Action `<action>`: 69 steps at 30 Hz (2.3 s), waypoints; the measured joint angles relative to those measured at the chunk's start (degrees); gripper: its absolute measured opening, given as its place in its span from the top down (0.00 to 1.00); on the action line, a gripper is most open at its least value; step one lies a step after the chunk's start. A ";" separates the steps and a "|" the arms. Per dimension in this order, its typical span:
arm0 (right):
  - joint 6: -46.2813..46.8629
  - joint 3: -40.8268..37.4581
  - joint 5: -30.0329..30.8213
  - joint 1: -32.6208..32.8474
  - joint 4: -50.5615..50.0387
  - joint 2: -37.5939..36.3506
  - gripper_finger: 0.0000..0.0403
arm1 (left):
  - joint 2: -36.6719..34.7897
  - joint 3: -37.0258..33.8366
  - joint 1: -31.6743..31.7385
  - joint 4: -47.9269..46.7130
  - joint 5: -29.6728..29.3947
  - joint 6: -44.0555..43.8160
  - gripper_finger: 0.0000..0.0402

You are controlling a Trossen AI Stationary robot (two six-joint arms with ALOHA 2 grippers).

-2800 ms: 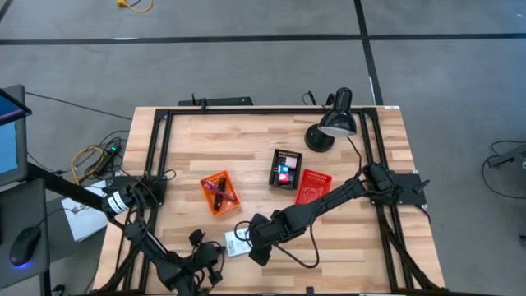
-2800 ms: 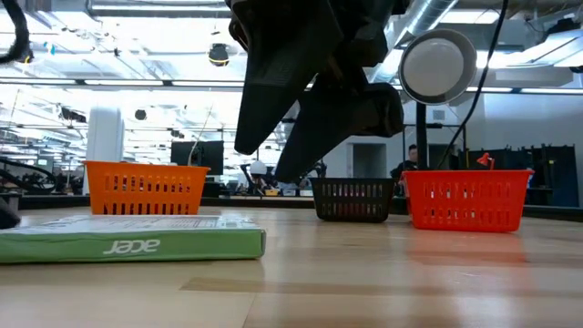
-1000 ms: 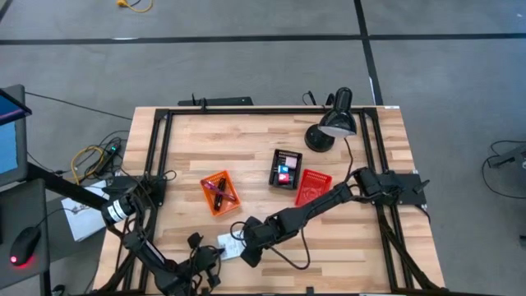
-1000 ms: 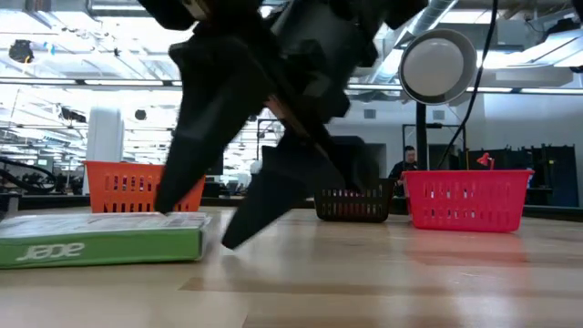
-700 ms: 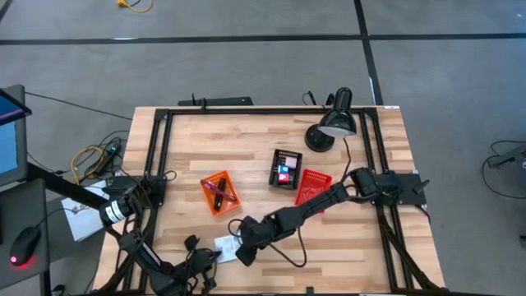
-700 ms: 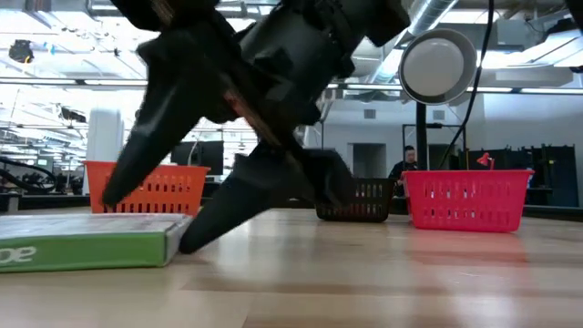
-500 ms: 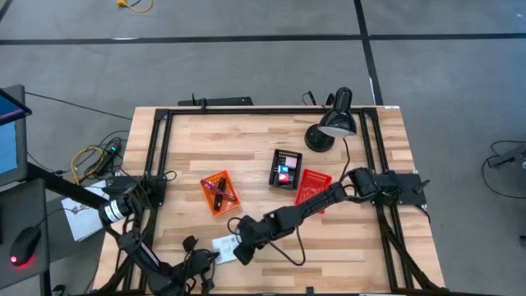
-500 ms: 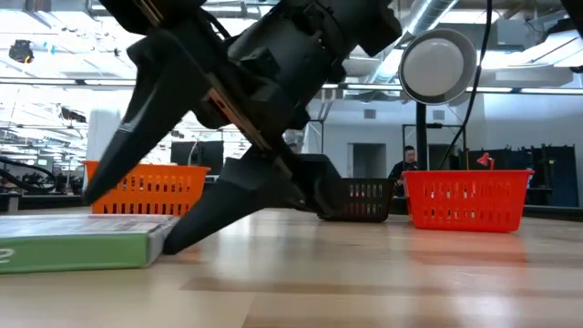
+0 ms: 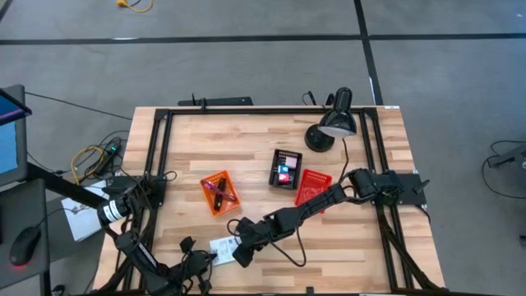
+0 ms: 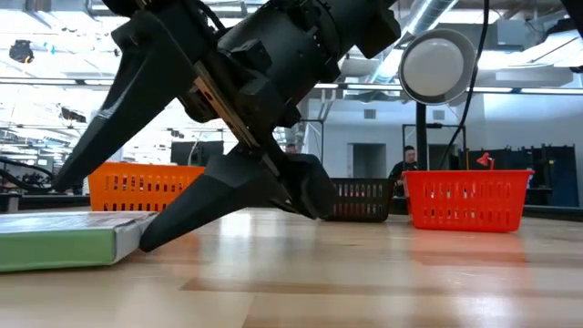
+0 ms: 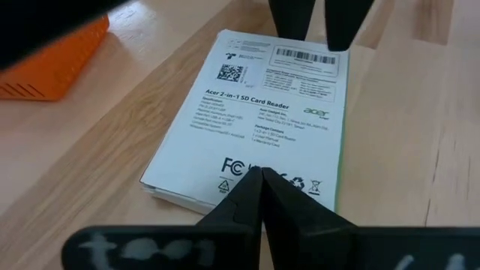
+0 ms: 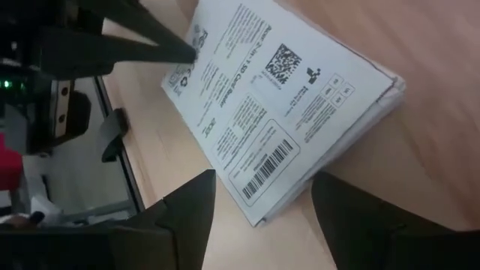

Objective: Pick and place items into bin
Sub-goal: Put the white card reader box into the red bin

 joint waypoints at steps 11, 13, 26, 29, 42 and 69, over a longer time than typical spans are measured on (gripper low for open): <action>-0.54 0.50 -0.76 0.62 0.89 -2.05 0.54 | 0.33 3.68 -0.57 -6.79 -1.44 -0.79 1.00; -0.77 0.59 -0.51 0.56 2.06 -2.08 0.55 | 0.44 5.74 -0.55 -10.44 -0.35 -0.79 1.00; -1.19 0.61 0.19 0.27 6.09 -2.08 0.57 | 0.31 7.69 -0.60 -12.83 -2.85 -2.82 1.00; -1.19 0.59 0.17 0.22 6.12 -2.08 0.57 | 0.31 7.71 -0.63 -11.94 -3.81 -2.78 1.00; -2.50 0.57 0.19 -0.38 9.40 -2.06 0.58 | 0.17 15.13 -0.15 -11.61 -10.18 9.52 1.00; 6.64 0.15 0.35 1.77 -1.22 -1.29 0.48 | -0.13 5.93 -5.42 -11.72 4.90 -12.02 1.00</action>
